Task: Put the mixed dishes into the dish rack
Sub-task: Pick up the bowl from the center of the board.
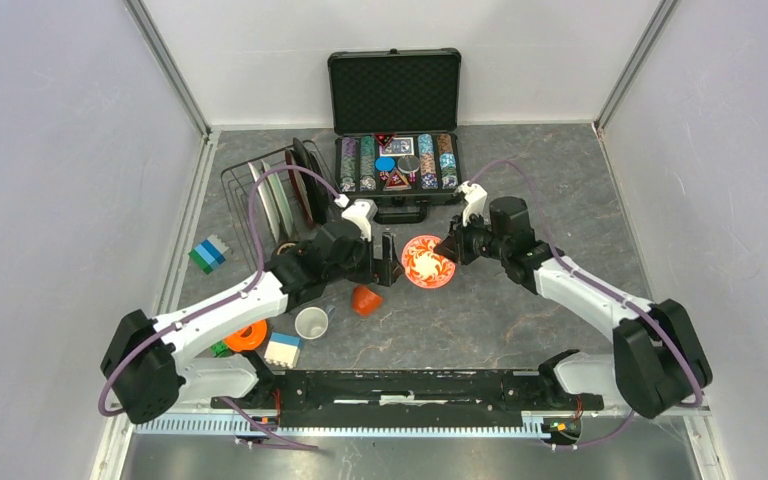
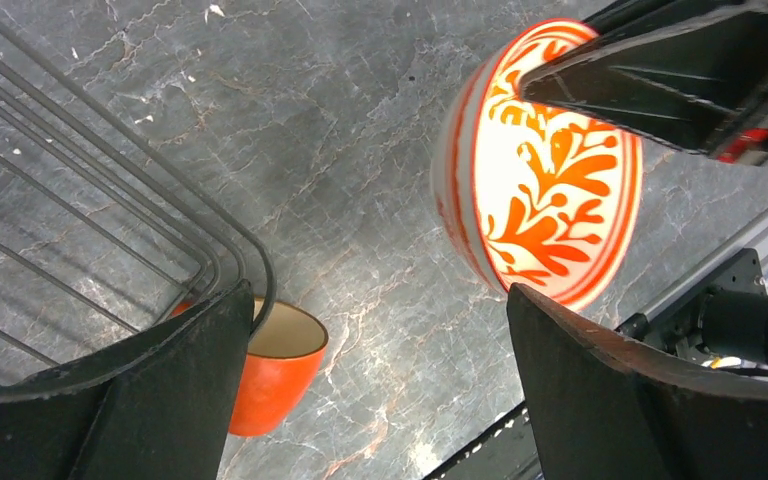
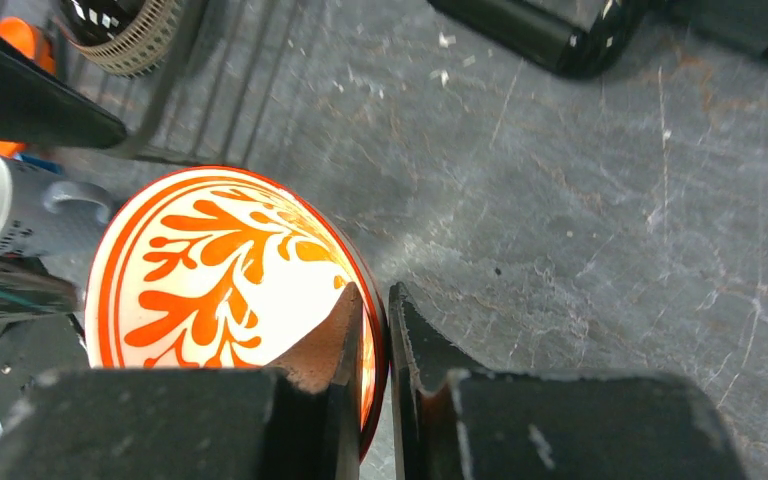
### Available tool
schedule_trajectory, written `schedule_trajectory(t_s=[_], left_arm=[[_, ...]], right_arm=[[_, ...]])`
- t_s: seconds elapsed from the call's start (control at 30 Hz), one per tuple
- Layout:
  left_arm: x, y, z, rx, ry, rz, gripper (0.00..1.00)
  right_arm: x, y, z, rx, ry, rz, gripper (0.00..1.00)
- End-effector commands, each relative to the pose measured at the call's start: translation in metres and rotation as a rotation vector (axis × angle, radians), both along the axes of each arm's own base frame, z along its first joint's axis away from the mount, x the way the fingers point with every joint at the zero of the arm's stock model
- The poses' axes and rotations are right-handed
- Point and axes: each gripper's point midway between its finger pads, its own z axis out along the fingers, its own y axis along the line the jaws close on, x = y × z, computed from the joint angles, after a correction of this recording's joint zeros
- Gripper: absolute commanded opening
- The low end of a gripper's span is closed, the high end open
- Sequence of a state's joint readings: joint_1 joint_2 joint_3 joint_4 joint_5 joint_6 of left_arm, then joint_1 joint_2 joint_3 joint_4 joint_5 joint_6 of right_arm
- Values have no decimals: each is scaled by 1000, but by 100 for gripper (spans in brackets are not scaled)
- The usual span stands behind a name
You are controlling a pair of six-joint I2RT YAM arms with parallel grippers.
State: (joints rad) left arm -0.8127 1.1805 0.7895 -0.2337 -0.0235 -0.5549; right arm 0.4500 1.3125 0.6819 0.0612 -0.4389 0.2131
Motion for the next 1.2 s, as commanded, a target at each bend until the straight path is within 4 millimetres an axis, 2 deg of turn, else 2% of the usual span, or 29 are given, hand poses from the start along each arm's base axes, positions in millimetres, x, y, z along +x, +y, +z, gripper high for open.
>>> schedule_trajectory(t_s=[0.0, 0.17, 0.37, 0.47, 0.63, 0.77, 0.83, 0.9, 0.97, 1.1, 1.17], left_arm=[[1, -29, 24, -93, 1, 11, 94], [0, -43, 33, -109, -22, 7, 93], [-2, -46, 27, -101, -12, 14, 92], [-2, -47, 27, -97, -13, 17, 88], [-2, -45, 27, -81, -21, 23, 71], [-1, -36, 30, -38, -41, 41, 69], [-1, -32, 33, -30, -56, 42, 73], [-3, -30, 39, -33, -70, 36, 85], [-4, -25, 44, -41, -87, 40, 91], [-5, -11, 70, -105, -169, 70, 100], [-8, 3, 89, -142, -236, 83, 100]], right_arm=[[3, 12, 55, 107, -151, 20, 0], [2, 7, 60, 68, -170, 7, 0], [1, 11, 65, 65, -185, 11, 0], [-1, 15, 70, 71, -194, 19, 0], [-6, 21, 77, 80, -214, 34, 0], [-7, 25, 85, 85, -242, 31, 0], [-8, 29, 89, 93, -252, 35, 0], [-10, 33, 92, 106, -261, 40, 0], [-9, 34, 94, 119, -262, 29, 0], [-6, 38, 93, 183, -243, -11, 0], [-8, 44, 97, 240, -229, 0, 0]])
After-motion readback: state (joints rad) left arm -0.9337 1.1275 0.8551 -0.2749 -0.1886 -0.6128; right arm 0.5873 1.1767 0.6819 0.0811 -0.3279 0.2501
